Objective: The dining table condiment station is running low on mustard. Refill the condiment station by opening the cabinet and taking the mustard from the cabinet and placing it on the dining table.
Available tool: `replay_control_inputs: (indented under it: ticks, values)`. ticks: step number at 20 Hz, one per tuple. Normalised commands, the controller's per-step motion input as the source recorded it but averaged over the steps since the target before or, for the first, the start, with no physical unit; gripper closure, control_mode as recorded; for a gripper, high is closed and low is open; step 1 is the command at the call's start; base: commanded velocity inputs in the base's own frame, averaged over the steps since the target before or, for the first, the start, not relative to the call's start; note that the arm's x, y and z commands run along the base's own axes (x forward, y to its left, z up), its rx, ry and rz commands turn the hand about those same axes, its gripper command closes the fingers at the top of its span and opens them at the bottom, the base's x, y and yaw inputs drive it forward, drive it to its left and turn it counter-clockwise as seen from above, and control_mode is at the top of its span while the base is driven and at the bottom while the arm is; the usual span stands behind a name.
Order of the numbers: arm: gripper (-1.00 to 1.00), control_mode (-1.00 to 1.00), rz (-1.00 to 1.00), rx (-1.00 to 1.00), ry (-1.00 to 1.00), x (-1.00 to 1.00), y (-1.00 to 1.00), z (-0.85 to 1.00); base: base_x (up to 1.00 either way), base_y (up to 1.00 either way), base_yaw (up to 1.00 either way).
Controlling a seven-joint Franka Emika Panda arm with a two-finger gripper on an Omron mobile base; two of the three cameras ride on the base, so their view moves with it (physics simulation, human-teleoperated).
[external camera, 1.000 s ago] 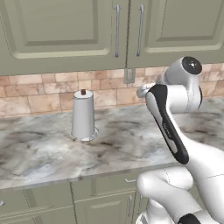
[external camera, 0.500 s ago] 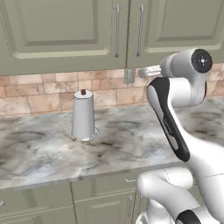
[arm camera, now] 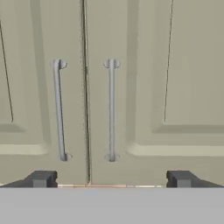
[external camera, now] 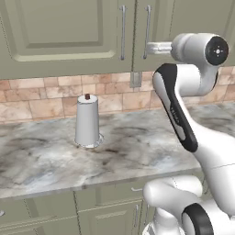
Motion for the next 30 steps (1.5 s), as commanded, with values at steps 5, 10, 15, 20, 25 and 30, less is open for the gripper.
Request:
replay_control_inputs:
  ticks: [5, 10, 15, 20, 25, 30]
  values:
    - [-1.00, -1.00, 0.03, 0.06, -0.04, 0.20, 0.05, 0.37, 0.00, 0.00, 0.00]
    - [-1.00, -1.00, 0.06, 0.00, 0.03, 0.44, 0.00, 0.12, 0.00, 0.00, 0.00]
    - [-1.00, -1.00, 0.02, 0.00, 0.04, 0.38, 0.00, 0.02, 0.00, 0.00, 0.00]
    - [-1.00, -1.00, 0.00, 0.00, 0.07, 0.46, 0.00, 0.00, 0.00, 0.00, 0.00]
    - [-1.00, -1.00, 0.00, 0.00, 0.06, 0.47, 0.00, 0.00, 0.00, 0.00, 0.00]
    - [-1.00, -1.00, 0.00, 0.00, 0.02, 0.46, 0.00, -0.04, 0.00, 0.00, 0.00]
